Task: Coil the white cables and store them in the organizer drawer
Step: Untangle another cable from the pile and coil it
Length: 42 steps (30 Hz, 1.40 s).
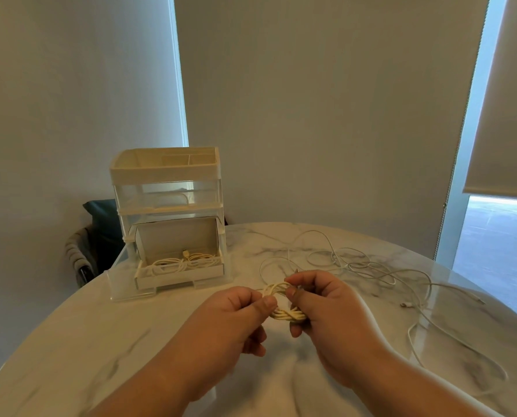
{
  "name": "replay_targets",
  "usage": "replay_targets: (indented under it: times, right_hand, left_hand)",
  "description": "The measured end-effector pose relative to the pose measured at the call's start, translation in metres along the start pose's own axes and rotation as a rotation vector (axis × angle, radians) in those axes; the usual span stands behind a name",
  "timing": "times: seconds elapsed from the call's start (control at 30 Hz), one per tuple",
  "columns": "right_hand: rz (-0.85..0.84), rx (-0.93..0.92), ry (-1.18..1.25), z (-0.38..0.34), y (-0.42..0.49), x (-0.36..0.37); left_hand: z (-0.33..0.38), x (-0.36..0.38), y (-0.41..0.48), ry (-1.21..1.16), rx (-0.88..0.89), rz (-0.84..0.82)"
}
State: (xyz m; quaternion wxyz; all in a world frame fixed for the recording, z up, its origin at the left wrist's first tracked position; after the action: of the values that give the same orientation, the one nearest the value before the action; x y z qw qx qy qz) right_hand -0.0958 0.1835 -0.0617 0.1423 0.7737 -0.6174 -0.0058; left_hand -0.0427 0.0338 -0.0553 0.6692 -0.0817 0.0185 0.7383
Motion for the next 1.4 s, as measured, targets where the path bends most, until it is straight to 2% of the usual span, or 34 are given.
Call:
replay_targets:
  times: [0.1,0.17,0.33,0.57,0.67,1.07,1.2,1.4]
  right_hand:
    - [0.007,0.001,0.002,-0.001,0.0,-0.001]
    - [0.003,-0.002,-0.027,0.0,0.0,-0.001]
    - [-0.062,0.003,-0.083,0.004,-0.001,0.002]
    - [-0.165,0.043,-0.041,0.001,-0.001,0.006]
    - [-0.156,0.058,0.006,-0.001,0.0,0.005]
    - [-0.18,0.133,0.112,-0.001,-0.002,0.005]
    - [-0.203,0.109,-0.047,0.0,-0.004,0.007]
    - [-0.197,0.093,-0.128,-0.004,-0.007,0.022]
  left_hand:
    - [0.001,-0.003,0.0,0.17,0.01,0.055]
    - [0.0,-0.004,0.002,0.189,0.031,0.065]
    - [0.001,0.002,0.001,0.132,0.115,0.047]
    - [-0.001,-0.005,0.004,-0.115,0.053,0.15]
    - [-0.001,-0.006,0.006,-0.182,0.051,0.184]
    - [-0.005,-0.011,0.008,-0.331,-0.025,0.182]
    - [-0.005,-0.017,0.01,-0.356,-0.103,0.208]
    - [-0.005,-0.023,0.01,-0.276,-0.129,0.226]
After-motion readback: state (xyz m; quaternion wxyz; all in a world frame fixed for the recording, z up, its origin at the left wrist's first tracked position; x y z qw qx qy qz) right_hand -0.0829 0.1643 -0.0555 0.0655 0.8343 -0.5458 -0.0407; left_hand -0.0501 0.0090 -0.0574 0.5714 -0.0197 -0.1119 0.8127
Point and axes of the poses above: each hand's wrist, its own y-axis towards the middle knuckle, its own x-axis out of the palm, z = x × y, the point moved 4 cm from there along y, towards the middle knuckle, and after that the axes turned 4 degrees about -x, right-handed, at the moved point
